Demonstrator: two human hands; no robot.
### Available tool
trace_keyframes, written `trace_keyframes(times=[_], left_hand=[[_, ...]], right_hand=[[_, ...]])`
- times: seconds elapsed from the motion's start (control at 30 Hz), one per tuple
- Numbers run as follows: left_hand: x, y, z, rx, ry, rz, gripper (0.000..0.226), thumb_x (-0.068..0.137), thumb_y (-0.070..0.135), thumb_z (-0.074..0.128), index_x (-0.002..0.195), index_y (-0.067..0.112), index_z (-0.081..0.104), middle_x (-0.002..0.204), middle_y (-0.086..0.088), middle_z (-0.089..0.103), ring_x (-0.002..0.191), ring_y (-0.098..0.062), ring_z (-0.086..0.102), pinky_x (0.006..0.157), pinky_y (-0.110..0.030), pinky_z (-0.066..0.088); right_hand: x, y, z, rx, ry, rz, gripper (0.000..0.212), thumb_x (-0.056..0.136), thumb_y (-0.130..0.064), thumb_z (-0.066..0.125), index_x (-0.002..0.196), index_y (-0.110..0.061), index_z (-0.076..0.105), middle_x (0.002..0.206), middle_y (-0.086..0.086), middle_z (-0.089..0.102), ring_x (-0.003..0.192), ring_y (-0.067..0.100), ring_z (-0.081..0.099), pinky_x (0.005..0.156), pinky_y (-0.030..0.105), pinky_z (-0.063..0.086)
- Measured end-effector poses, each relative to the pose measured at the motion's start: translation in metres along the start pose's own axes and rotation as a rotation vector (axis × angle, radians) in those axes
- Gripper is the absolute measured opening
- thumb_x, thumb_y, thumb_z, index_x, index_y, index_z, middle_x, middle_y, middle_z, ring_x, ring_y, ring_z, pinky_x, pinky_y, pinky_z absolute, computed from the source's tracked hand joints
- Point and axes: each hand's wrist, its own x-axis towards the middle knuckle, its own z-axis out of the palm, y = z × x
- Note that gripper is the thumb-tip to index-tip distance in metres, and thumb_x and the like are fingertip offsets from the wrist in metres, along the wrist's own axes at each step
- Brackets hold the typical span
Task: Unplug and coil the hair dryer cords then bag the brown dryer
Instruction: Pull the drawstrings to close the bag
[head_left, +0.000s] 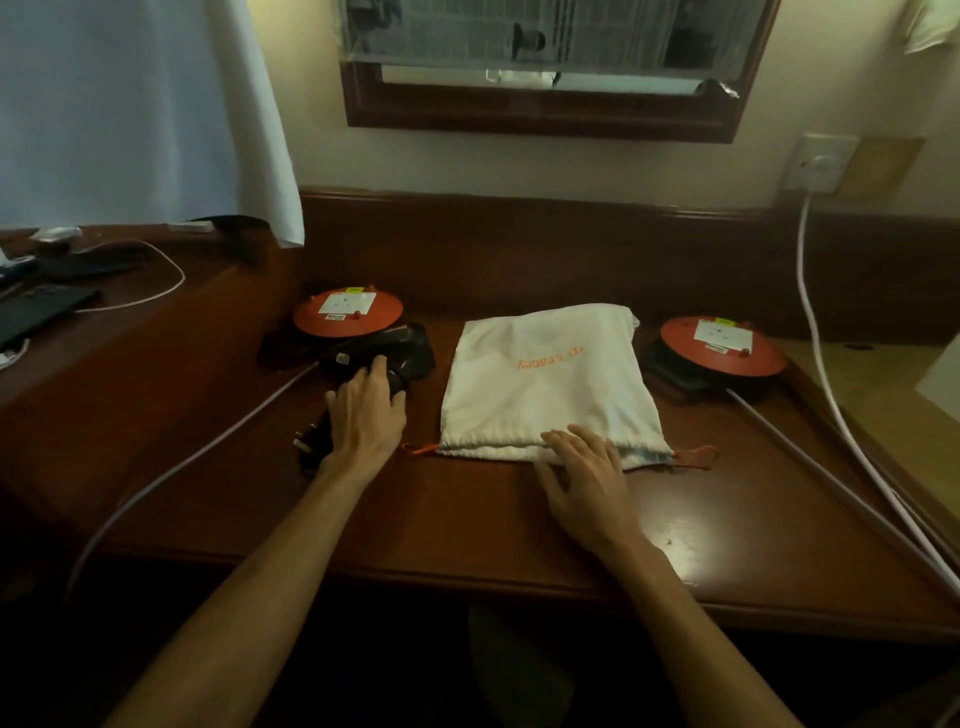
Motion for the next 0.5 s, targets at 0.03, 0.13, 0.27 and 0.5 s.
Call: trace_keyframes(times=[0.03,0.13,0.27,0.5], left_hand=[[-0.005,0.008,-0.007,-0.079,0.038,0.036,0.057,0.095,0.020,0.068,0.146,0.008,0.046,0.135,-0.018,0.062,0.125,-0.037,0.058,0.105,-0.056,0.041],[-0.021,0.043,-0.031,-0.380,0.127,0.168,0.053,0.093,0.019,0.072,0.142,0.011,0.054,0.127,-0.012,0.068,0.118,-0.028,0.063,0.102,-0.042,0.050],[-0.046,0.098,-0.045,-0.753,-0.058,0.264,0.043,0.095,0.027,0.070,0.136,0.022,0.059,0.118,0.008,0.069,0.107,-0.007,0.067,0.086,-0.010,0.051],[-0.048,0.135,-0.012,-0.971,-0.599,0.394,0.048,0.107,0.046,0.034,0.153,0.033,0.038,0.148,0.003,0.054,0.141,-0.016,0.047,0.113,-0.039,0.043]], right_hand=[[-0.001,-0.008,-0.003,0.141,0.008,0.066,0.039,0.100,-0.038,0.055,0.133,-0.019,0.062,0.132,0.002,0.064,0.129,0.017,0.051,0.107,0.029,0.042],[0.002,-0.045,-0.017,0.599,-0.026,0.205,0.041,0.101,-0.044,0.052,0.138,-0.026,0.056,0.124,-0.007,0.065,0.114,0.006,0.061,0.090,0.012,0.048],[0.023,-0.077,-0.034,1.105,-0.002,0.260,0.052,0.102,-0.052,0.039,0.144,-0.025,0.052,0.125,-0.002,0.070,0.117,0.010,0.066,0.096,0.032,0.055],[0.031,-0.033,-0.068,1.316,0.149,0.340,0.049,0.098,-0.043,0.056,0.136,-0.013,0.061,0.124,0.015,0.070,0.116,0.031,0.067,0.096,0.050,0.053]])
